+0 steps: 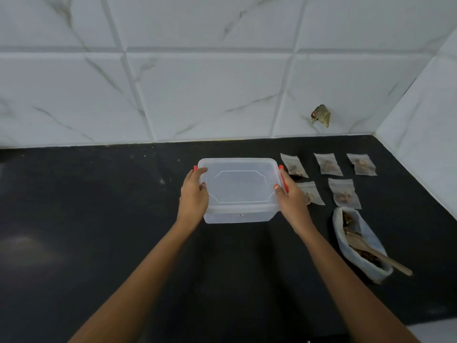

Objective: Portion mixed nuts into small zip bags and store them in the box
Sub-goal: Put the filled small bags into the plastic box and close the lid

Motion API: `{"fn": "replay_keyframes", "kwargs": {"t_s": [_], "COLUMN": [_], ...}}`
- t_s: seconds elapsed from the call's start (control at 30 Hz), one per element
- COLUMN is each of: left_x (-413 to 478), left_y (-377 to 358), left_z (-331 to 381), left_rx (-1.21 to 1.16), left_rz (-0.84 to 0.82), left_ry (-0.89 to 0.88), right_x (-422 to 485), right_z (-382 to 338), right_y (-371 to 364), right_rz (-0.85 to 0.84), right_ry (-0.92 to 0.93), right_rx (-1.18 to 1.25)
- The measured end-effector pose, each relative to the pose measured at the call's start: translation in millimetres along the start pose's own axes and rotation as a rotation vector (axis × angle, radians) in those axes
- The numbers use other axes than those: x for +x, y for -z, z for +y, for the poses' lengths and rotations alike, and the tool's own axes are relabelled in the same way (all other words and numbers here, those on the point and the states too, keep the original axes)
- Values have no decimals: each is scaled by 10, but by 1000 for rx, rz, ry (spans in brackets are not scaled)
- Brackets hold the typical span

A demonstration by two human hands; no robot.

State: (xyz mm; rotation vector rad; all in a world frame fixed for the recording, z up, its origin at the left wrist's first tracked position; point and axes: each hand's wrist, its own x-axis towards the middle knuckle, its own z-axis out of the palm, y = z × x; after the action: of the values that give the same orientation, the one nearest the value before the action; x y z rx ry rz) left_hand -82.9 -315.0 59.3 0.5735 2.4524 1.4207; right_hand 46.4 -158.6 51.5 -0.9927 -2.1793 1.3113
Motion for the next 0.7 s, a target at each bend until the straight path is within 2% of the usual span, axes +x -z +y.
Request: {"fn": "replay_keyframes", "kwargs": {"t_s": [0.3,0.47,0.63,0.7], "left_x": [-672,-852,-861,-859], "left_y": [-65,-97,-102,-129], "left_z": [-283,-447,-479,-459], "left_rx": [-2,20,129,280], "left_rz": [-48,-92,-115,-75], "left_ry": [48,17,-1,-12], "right_x": [-686,-862,-841,-816], "right_z": [260,395,400,388], "right_y": [80,52,45,53], "right_rz": [-38,-52,-71,-90], "right_ry": [-95,-133,-141,-141], "right_rx": [23,38,28,8]}}
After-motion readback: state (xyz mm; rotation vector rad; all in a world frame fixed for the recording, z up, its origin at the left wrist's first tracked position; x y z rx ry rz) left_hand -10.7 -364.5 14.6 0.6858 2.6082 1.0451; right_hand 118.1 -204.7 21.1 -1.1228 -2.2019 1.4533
